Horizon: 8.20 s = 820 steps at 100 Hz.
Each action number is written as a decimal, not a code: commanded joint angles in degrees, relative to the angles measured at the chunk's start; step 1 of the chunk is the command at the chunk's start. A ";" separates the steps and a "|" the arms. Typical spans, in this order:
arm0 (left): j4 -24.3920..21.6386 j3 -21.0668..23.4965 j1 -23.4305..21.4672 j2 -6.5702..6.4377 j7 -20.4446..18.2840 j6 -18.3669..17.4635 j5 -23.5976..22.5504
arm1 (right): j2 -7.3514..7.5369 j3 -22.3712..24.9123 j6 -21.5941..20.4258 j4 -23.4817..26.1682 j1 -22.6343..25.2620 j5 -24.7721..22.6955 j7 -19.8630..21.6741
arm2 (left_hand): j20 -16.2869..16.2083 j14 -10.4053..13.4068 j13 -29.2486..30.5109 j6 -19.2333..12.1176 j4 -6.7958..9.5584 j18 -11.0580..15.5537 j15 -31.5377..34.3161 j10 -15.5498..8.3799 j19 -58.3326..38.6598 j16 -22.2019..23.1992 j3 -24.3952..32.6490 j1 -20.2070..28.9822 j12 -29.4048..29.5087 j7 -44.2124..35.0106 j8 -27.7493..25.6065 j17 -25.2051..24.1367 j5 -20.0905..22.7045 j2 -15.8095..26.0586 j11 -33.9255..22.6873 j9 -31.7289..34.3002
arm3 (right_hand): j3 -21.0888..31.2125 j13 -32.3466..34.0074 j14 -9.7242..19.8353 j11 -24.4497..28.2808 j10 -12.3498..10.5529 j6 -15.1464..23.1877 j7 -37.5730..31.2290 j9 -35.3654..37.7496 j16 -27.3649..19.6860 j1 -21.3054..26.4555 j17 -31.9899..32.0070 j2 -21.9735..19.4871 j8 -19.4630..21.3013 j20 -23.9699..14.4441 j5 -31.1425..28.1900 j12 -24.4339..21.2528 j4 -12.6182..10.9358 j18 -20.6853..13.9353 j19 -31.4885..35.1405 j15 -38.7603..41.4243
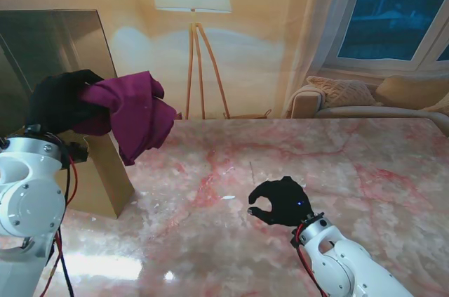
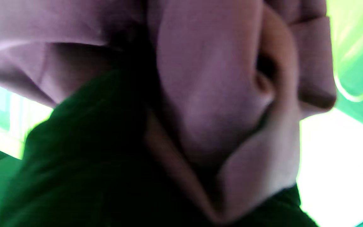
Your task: Fold the socks and the shorts into the kraft paper bag
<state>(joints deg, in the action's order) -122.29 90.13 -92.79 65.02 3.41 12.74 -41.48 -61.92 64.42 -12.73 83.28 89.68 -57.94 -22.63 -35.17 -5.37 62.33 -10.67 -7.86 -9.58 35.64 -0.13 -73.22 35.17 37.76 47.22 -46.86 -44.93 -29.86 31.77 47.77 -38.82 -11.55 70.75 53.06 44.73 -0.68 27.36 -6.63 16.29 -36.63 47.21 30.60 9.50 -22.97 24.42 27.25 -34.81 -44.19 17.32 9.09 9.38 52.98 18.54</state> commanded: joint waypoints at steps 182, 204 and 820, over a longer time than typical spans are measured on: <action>11.23 12.28 7.04 -2.33 -5.37 0.79 -7.98 | -1.09 -6.73 0.08 -7.05 -5.37 4.44 0.38 | -1.05 0.56 1.15 -6.43 -1.06 0.80 -0.48 -1.80 0.50 -1.36 4.86 3.86 0.85 -2.36 -1.33 -0.87 4.75 4.88 1.01 2.51 | -1.26 -0.98 1.22 0.00 0.79 0.17 0.58 -1.12 -0.63 -0.61 1.69 -1.22 1.47 0.04 -0.29 -0.56 -3.94 0.31 0.82 -0.62; 11.24 14.34 4.69 -3.13 -8.88 -2.00 -11.07 | -1.28 -7.88 0.27 -8.21 -6.21 5.22 0.30 | -1.23 0.73 1.01 -6.53 -1.06 1.01 -0.52 -1.84 0.76 -1.44 4.81 3.80 0.77 -2.35 -1.00 -0.98 4.83 4.87 1.02 2.50 | -1.27 -1.06 1.15 -0.07 0.72 0.25 0.57 -1.24 -0.64 -0.57 1.75 -1.21 1.49 0.02 -0.31 -0.59 -3.94 0.34 0.79 -0.64; 19.49 -19.62 -9.35 0.82 17.93 -18.85 -1.57 | -2.30 10.42 -2.60 10.66 9.19 12.53 5.72 | 18.80 4.57 -43.36 15.95 11.89 12.71 -29.01 2.97 42.52 -19.98 -36.00 -16.93 34.23 36.66 14.36 -25.70 -17.35 40.14 6.81 -46.17 | -22.32 -11.18 3.32 -21.73 4.22 -10.19 12.85 -7.72 -13.97 -4.81 6.48 -16.60 -10.10 17.67 19.09 -10.97 -6.71 -9.49 -13.69 -9.48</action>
<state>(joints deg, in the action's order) -102.74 70.77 -102.15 65.50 20.78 -6.29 -43.33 -64.06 74.72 -15.05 93.52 98.45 -44.92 -16.53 -16.76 -2.64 20.82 5.82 3.04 1.55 7.79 4.65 -31.14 15.58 3.38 31.79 -13.51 -7.95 -16.00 6.58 30.51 0.49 -5.07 26.06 30.81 33.77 1.86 4.16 -1.72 4.56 -22.78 41.15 16.52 3.91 -16.91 7.10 16.17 -17.20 -24.79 5.44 4.95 0.47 39.12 9.77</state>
